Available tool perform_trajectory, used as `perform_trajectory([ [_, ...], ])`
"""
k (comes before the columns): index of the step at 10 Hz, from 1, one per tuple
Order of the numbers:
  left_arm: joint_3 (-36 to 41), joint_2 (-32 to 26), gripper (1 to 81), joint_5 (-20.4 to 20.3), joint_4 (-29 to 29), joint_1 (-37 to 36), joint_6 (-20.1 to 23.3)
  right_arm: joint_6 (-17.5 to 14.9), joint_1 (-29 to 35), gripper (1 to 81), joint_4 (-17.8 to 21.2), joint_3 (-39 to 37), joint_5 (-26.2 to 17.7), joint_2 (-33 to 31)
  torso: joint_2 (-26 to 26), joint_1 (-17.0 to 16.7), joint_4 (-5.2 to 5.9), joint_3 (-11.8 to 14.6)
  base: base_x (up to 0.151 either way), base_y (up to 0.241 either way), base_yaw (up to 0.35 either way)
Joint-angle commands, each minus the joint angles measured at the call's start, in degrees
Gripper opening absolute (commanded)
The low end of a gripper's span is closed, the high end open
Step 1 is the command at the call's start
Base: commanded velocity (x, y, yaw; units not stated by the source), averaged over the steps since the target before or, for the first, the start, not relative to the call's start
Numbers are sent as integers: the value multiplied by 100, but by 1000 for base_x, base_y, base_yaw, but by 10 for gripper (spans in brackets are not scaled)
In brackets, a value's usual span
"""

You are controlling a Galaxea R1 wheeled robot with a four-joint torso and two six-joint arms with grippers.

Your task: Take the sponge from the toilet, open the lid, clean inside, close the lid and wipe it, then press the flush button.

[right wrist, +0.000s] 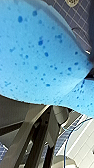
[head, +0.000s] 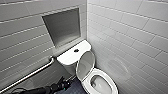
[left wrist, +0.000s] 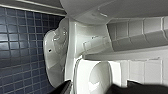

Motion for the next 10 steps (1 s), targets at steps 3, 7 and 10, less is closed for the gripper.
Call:
perform_trajectory([
  [3, 35, -239, 811, -25, -74, -1008, -317, -25, -462, 10, -553, 1153, 441, -459, 0, 0, 0, 0, 0, 0, 0],
  [7, 18, -19, 811, -16, -22, -1351, -308, -8, -489, 10, -790, 1522, 423, -415, 2, 0, 0, 0, 0, 0, 0],
  [10, -44, 323, 811, 36, -4, -1588, -308, -25, -559, 10, -808, 1593, 440, -406, 5, 0, 0, 0, 0, 0, 0],
])
